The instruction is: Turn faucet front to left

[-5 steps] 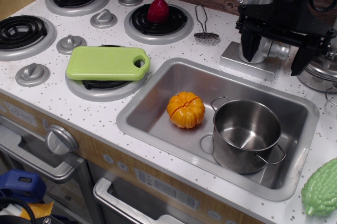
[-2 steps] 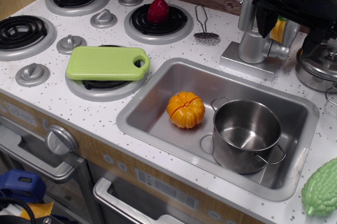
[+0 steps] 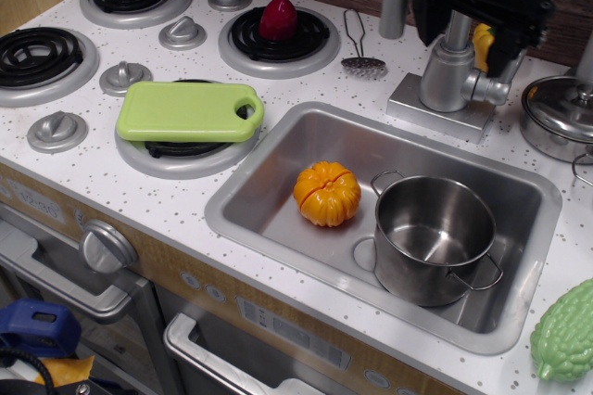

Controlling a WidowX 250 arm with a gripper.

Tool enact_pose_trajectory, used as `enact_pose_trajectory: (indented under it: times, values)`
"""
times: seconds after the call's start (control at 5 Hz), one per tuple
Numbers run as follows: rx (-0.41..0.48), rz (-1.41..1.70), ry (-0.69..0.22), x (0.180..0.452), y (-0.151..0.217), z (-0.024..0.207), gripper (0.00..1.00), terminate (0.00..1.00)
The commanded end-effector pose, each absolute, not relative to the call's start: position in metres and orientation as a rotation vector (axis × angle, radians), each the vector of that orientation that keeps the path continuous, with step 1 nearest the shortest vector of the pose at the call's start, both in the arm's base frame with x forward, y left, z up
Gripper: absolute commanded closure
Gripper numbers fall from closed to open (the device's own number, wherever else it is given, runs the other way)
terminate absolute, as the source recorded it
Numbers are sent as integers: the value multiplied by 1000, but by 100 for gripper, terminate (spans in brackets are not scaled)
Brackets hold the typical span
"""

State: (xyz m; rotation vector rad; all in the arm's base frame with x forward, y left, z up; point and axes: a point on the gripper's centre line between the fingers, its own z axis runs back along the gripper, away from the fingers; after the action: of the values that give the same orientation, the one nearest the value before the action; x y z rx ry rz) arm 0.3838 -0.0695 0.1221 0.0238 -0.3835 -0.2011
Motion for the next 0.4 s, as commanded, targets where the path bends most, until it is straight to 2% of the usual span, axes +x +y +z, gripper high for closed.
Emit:
enact_pose_trajectory:
  times: [0.0,0.2]
  values:
    - [43,-224,-461,396,-46,144,0,0]
    - [53,-242,-473,400,-33,141,0,0]
